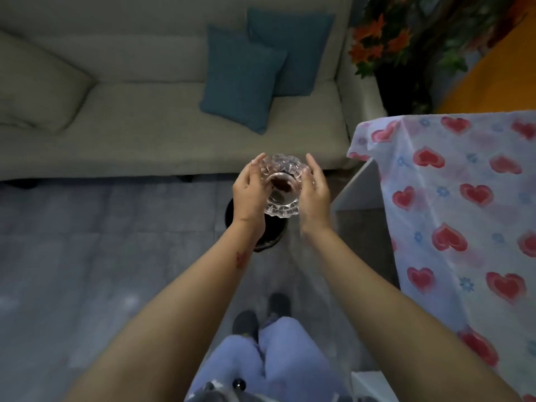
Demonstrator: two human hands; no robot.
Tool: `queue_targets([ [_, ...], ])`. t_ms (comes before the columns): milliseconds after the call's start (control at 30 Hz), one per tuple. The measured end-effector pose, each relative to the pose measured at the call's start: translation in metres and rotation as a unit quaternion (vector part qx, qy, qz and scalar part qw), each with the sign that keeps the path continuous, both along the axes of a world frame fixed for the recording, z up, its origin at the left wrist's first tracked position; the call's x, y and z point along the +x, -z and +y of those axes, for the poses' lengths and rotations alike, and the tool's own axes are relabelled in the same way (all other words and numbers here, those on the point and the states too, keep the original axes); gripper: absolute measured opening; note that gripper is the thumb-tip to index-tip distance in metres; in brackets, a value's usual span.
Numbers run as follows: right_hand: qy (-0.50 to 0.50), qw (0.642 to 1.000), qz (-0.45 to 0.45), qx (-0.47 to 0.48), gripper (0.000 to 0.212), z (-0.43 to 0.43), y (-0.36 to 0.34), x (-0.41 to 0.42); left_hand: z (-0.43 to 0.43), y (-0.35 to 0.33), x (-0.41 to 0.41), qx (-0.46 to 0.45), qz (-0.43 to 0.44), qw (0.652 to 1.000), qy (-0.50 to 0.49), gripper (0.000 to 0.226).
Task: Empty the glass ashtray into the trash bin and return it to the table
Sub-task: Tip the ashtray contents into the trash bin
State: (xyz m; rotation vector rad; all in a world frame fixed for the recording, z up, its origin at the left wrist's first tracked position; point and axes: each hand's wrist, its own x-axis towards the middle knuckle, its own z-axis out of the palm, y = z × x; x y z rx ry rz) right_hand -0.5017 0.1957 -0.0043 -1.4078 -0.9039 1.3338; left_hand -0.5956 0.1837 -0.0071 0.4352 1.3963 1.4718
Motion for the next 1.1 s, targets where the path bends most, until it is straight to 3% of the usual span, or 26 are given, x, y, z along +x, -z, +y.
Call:
queue_targets([
  [233,-0.033,0.999,0.010,-0.004,0.040,0.037,0.073,-0.022,0.029,0.075,-0.018,0.000,-0.026,0.997,-0.072,0.031],
  [367,-0.044,0.998,0.023,-0.031,0.034,0.049,0.143,-0.035,0.039,0.142,-0.029,-0.013,-0.022,0.995,-0.096,0.029],
  [667,-0.088,0.994,-0.058,-0.018,0.031,0.075,0.331,-0.064,0.062,0.327,-0.062,-0.028,0.008,0.995,-0.094,0.030],
  [867,-0.114,0.981,-0.157,0.005,0.034,0.082,0.437,-0.070,0.069,0.439,-0.074,-0.012,0.043,0.996,-0.083,0.031],
  [1100,-0.102,0.985,-0.135,0.024,0.031,0.086,0.500,-0.069,0.059,0.502,-0.082,-0.002,0.147,0.989,-0.019,0.039],
])
